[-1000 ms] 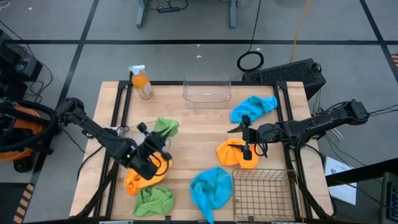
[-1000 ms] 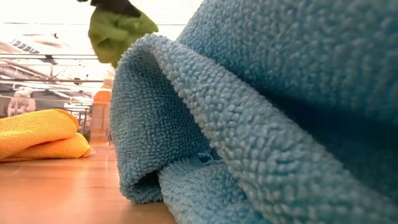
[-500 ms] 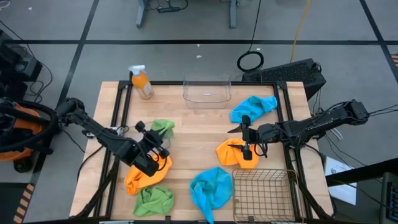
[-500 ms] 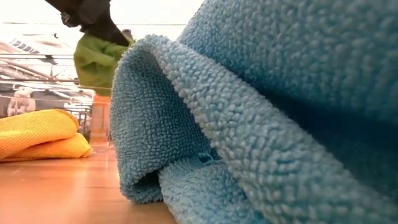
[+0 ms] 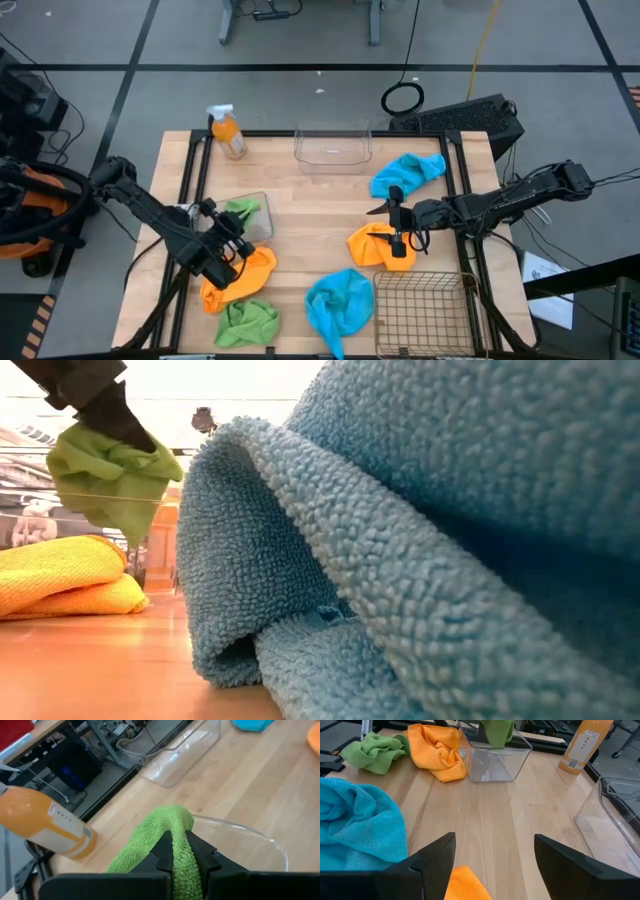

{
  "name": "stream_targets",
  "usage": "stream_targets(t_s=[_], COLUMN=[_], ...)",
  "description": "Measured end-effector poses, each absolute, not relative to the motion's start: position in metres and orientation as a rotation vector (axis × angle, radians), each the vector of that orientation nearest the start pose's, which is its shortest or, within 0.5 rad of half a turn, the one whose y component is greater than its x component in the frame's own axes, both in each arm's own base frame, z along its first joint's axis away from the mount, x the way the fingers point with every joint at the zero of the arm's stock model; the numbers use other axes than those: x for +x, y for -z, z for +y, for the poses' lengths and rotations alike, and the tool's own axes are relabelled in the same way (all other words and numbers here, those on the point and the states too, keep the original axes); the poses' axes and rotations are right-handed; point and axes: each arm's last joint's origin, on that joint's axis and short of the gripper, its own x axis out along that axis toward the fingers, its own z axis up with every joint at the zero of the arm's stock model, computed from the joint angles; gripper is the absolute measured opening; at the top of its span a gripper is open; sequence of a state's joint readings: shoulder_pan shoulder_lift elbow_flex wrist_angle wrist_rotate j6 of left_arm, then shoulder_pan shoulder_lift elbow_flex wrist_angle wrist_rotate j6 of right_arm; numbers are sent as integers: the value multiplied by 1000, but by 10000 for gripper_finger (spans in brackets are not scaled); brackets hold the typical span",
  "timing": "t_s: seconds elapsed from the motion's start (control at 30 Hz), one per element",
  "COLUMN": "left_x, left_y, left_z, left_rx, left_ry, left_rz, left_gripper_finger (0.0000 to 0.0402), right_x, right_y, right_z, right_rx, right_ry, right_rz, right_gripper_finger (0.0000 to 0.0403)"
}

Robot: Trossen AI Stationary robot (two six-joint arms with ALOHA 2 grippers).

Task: Sort microfiber towel by color & place in baskets
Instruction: Put the top green microfiber towel into the bottom transparent bin

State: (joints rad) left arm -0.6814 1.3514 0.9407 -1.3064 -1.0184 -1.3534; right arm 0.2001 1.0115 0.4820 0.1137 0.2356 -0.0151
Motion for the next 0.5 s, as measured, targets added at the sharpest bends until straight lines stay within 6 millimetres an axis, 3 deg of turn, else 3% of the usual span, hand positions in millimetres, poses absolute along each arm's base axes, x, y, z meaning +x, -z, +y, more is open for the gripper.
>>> stream_targets(t_s=[0.17, 0.3, 0.5], left_x=[172, 167, 157], left_y=[-227, -207, -181], left_z=[-109, -104, -95], left_rx=[163, 303, 346], left_ry=[-793, -759, -769], left_rz=[627, 686, 707], left_gripper_finger=[25, 25, 30], right_x=[207, 207, 207], right_y=[-217, -217, -217], right_z=[35, 35, 35], right_rx=[-105, -98, -100], right_ry=[32, 33, 32], right_rz=[406, 403, 403], right_gripper_finger=[258, 258, 258])
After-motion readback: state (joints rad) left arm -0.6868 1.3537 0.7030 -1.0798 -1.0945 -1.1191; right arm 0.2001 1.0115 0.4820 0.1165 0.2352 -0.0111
